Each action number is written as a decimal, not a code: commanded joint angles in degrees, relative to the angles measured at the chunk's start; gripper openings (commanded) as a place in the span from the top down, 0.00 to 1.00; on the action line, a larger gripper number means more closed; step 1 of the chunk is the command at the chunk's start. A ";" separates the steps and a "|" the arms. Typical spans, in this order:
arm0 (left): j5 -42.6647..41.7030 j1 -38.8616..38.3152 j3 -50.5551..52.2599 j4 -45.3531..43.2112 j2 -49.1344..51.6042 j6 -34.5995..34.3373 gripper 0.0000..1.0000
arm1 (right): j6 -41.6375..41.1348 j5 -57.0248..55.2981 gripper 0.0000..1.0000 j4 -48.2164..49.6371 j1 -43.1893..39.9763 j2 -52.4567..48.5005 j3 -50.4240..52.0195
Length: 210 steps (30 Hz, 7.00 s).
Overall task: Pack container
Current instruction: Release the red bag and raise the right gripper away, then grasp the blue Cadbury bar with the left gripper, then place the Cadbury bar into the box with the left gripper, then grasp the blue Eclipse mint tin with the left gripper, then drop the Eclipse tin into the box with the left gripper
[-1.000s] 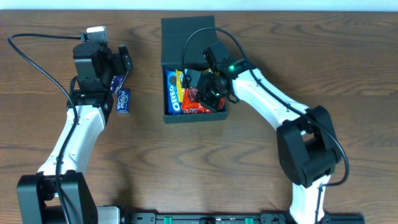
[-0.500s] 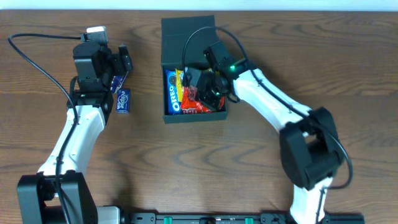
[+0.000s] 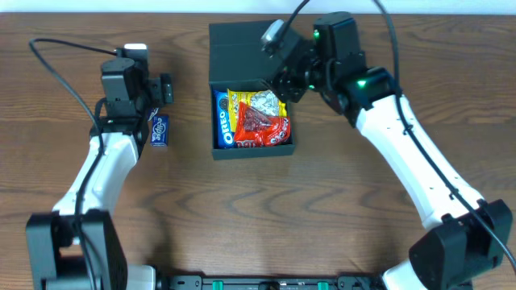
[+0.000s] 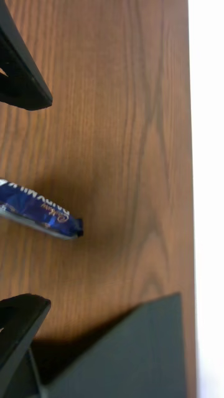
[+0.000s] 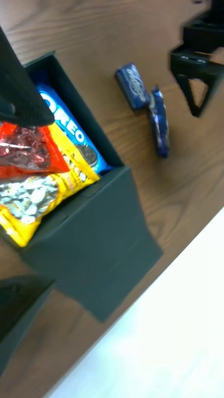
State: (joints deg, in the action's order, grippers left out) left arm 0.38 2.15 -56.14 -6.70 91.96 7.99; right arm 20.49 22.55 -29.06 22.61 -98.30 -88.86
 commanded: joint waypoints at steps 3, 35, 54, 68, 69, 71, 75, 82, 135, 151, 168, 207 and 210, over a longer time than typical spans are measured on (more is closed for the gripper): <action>0.22 0.20 -0.28 -4.94 7.54 7.28 0.02 | -2.93 0.42 0.01 -0.37 -1.66 0.15 -0.09; -2.97 1.99 -0.28 -14.38 23.91 7.23 0.49 | -2.89 -0.07 0.01 -0.70 -1.64 0.15 -0.09; -2.95 1.95 -0.28 -16.50 17.64 7.21 0.94 | -2.93 -3.69 0.01 -0.70 -5.09 0.15 -0.09; -3.02 -5.79 -0.28 -8.00 2.32 -11.69 0.94 | -4.24 -3.69 0.01 1.55 -11.32 0.15 -0.09; -2.99 -6.97 -0.28 -7.28 2.25 -13.00 0.94 | -4.24 -3.69 0.01 1.86 -11.61 0.15 -0.07; -2.99 -10.88 -0.28 -5.88 2.25 -14.75 0.94 | -4.24 -3.69 0.01 2.29 -12.17 0.15 -0.07; -2.73 -17.49 -0.28 -3.80 2.25 -14.93 0.94 | -4.22 -3.69 0.01 2.29 -12.37 0.15 -0.09; 3.02 -25.20 -0.28 6.54 2.10 -26.95 0.94 | -4.24 -3.69 0.01 1.84 -12.44 0.15 -0.07; 7.48 -5.27 -0.26 16.39 10.01 1.07 0.45 | -5.73 -2.62 0.01 -0.33 -12.41 0.15 -0.07; 4.90 -5.16 -0.26 16.09 15.98 3.61 0.36 | -5.73 -2.62 0.01 -0.52 -12.41 0.15 -0.07; 4.85 -5.25 -2.64 12.22 13.88 -7.93 0.94 | -5.70 -2.64 0.01 -0.46 -12.41 0.13 -0.07; -4.48 -33.27 -12.81 5.55 9.03 -34.38 0.58 | -10.19 -13.33 0.01 -0.31 -12.59 0.13 -0.07; -4.44 -33.24 -12.81 4.76 9.03 -34.34 0.38 | -10.19 -13.35 0.01 -0.33 -12.59 0.13 -0.07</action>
State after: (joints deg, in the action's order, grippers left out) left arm -5.13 -31.24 -68.27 -1.45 100.66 -25.52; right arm 10.94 9.39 -29.32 10.50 -98.30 -88.86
